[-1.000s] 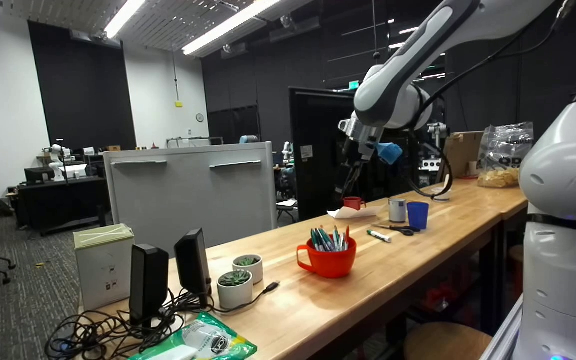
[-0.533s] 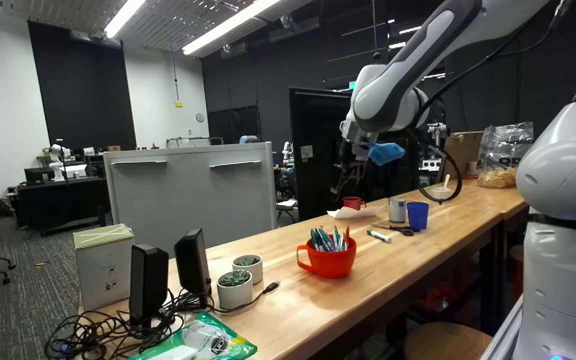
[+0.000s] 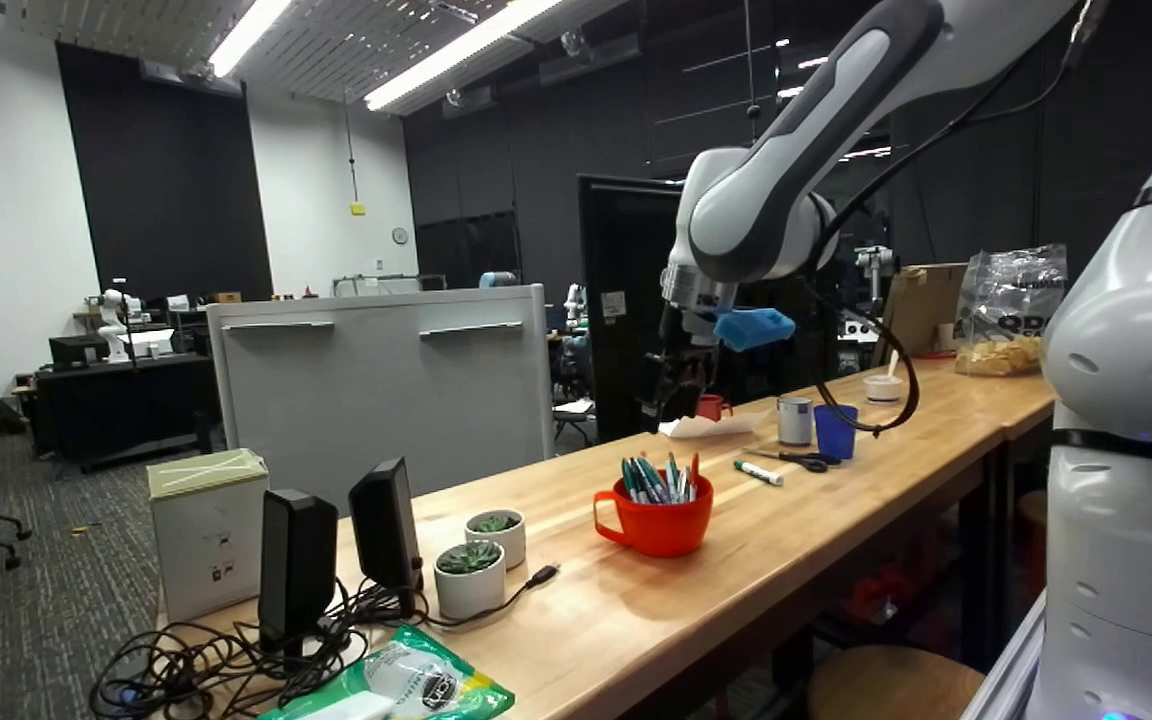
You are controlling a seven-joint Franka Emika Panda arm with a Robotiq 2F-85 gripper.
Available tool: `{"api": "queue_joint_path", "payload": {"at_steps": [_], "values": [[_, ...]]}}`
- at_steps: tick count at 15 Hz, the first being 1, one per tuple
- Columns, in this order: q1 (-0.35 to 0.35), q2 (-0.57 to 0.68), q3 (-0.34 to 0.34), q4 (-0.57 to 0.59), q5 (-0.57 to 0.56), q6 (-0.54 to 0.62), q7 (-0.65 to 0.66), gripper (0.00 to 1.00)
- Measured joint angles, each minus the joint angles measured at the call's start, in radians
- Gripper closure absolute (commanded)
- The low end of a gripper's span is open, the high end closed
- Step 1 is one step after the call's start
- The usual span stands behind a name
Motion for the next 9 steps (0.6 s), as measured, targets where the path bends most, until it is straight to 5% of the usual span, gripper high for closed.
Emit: {"api": "queue_joint_path", "payload": {"at_steps": [9], "values": [[0.080, 0.071, 0.000, 0.000, 0.125, -0.006, 0.003, 0.00]]}}
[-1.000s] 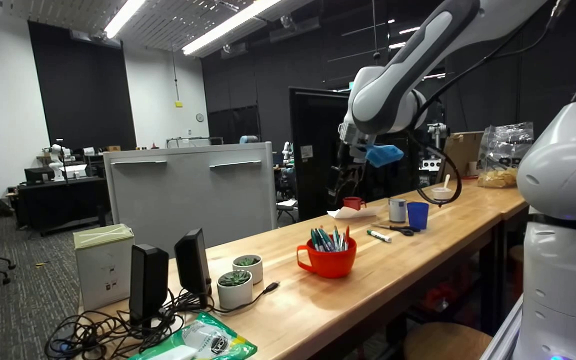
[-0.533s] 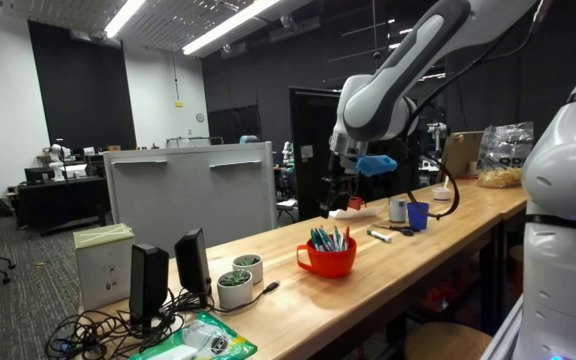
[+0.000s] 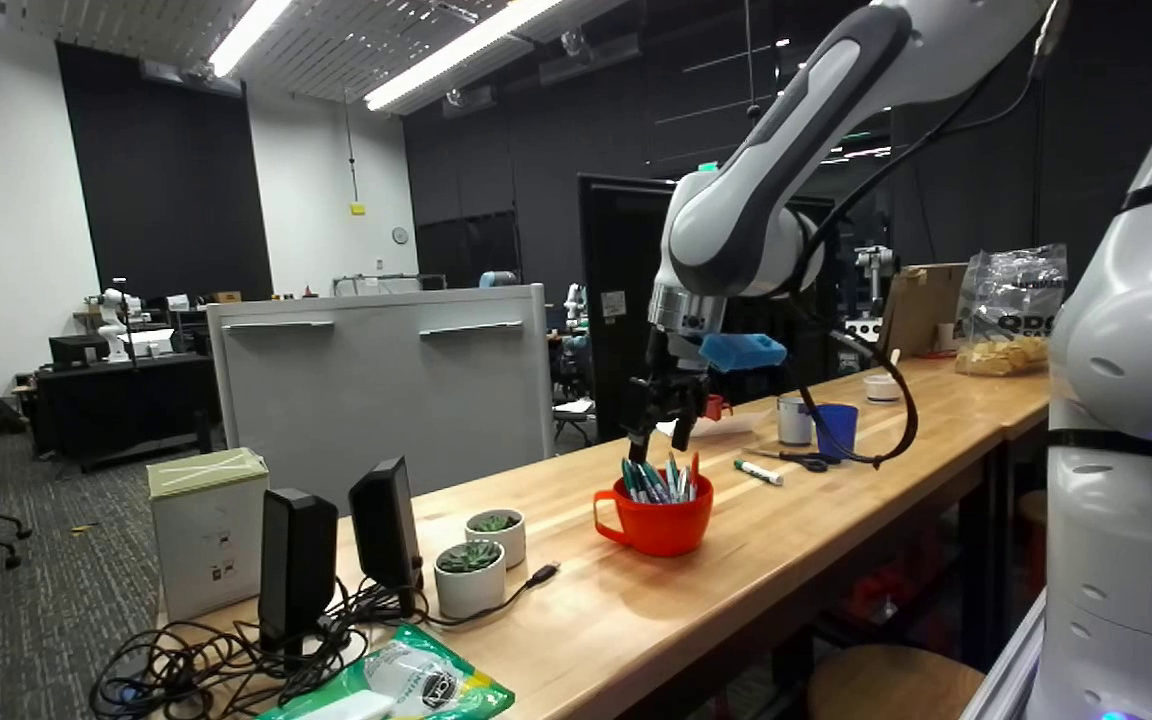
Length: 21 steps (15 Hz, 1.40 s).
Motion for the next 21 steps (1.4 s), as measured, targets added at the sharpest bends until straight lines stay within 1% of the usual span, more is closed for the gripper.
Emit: {"api": "queue_joint_path", "payload": {"at_steps": [3, 9, 15, 21], "values": [[0.016, 0.023, 0.000, 0.000, 0.040, 0.023, -0.002, 0.00], [0.039, 0.090, -0.014, 0.000, 0.120, 0.140, -0.014, 0.00], [0.082, 0.156, -0.056, 0.001, 0.237, 0.235, -0.087, 0.00], [0.117, 0.190, -0.081, 0.001, 0.357, 0.280, -0.186, 0.00]]}}
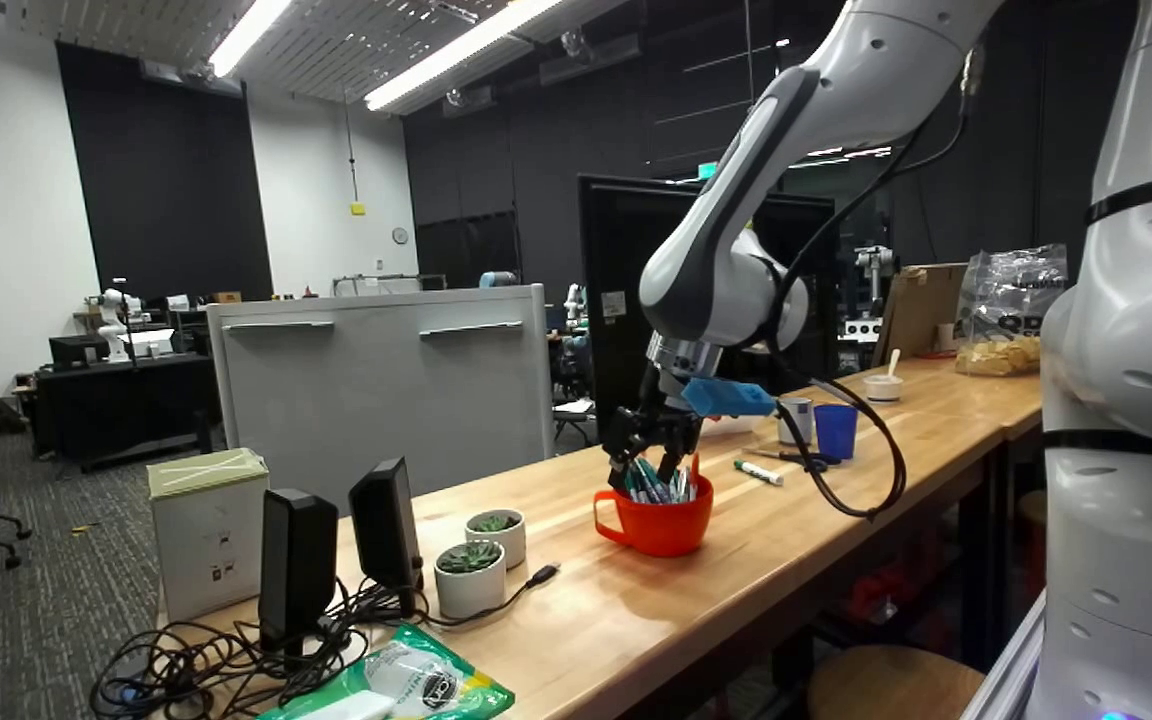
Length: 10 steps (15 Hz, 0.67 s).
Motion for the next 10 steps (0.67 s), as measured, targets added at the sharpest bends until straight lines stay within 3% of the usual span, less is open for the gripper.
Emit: {"api": "queue_joint_path", "payload": {"at_steps": [10], "values": [[0.036, 0.028, -0.051, 0.045, 0.176, 0.065, -0.097, 0.00]]}}
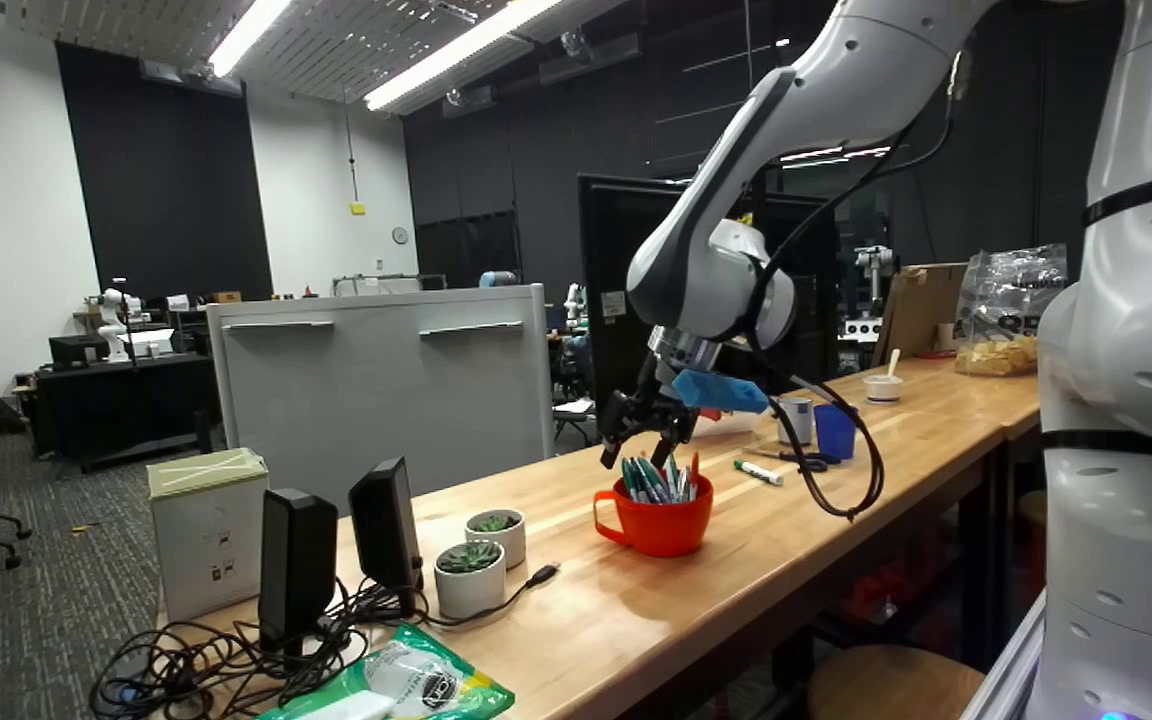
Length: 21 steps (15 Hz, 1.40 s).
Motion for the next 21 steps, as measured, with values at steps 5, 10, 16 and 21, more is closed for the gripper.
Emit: {"api": "queue_joint_path", "payload": {"at_steps": [5, 10, 16, 21], "values": [[0.002, 0.076, -0.005, 0.044, 0.031, 0.039, -0.009, 0.00], [0.002, 0.149, -0.005, 0.090, 0.052, 0.049, -0.009, 0.00], [0.002, 0.173, -0.001, 0.113, 0.053, 0.051, -0.009, 0.00], [0.002, 0.173, 0.001, 0.111, 0.053, 0.058, -0.010, 0.00]]}}
